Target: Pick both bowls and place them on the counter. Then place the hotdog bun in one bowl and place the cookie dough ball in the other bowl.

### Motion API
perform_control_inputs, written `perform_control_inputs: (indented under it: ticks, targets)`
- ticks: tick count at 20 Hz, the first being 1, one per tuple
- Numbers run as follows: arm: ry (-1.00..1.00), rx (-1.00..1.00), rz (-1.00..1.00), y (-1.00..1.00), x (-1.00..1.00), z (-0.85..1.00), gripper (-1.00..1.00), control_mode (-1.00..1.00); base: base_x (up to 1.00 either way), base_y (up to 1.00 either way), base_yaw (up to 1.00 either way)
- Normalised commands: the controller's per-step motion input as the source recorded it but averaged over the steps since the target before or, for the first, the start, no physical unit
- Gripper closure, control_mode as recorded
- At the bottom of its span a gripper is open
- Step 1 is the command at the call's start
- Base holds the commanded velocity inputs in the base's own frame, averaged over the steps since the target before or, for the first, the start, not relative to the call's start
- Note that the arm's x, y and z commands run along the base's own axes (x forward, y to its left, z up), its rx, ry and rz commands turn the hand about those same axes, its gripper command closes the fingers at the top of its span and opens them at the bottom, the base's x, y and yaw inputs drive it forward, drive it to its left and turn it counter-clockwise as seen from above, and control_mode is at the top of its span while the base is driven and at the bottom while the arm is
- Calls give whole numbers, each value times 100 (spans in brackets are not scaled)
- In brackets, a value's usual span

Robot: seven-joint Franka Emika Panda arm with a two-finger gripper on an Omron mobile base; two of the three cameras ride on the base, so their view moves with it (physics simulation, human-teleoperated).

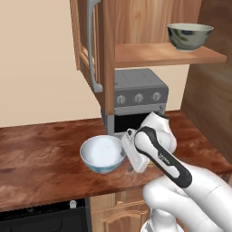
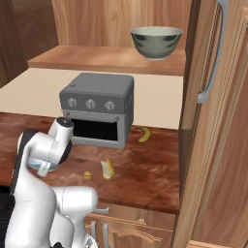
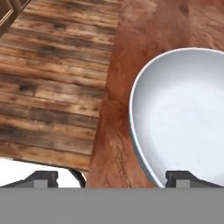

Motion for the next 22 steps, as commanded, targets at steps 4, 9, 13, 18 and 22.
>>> perform_control_inputs:
  ticks: [4, 9, 13, 18, 22]
  targets:
    - [0, 14, -11, -29, -33, 64, -100, -100, 0, 0, 0]
    - [0, 7, -16, -4, -16, 75, -100, -100, 0, 0, 0]
    - [0, -3, -18, -18, -25, 46, -100, -100, 0, 0, 0]
    - [0, -5, -15, -29, -27, 60, -100, -100, 0, 0, 0]
    - [-2, -5, -11, -37, -33, 61, -100, -100, 0, 0, 0]
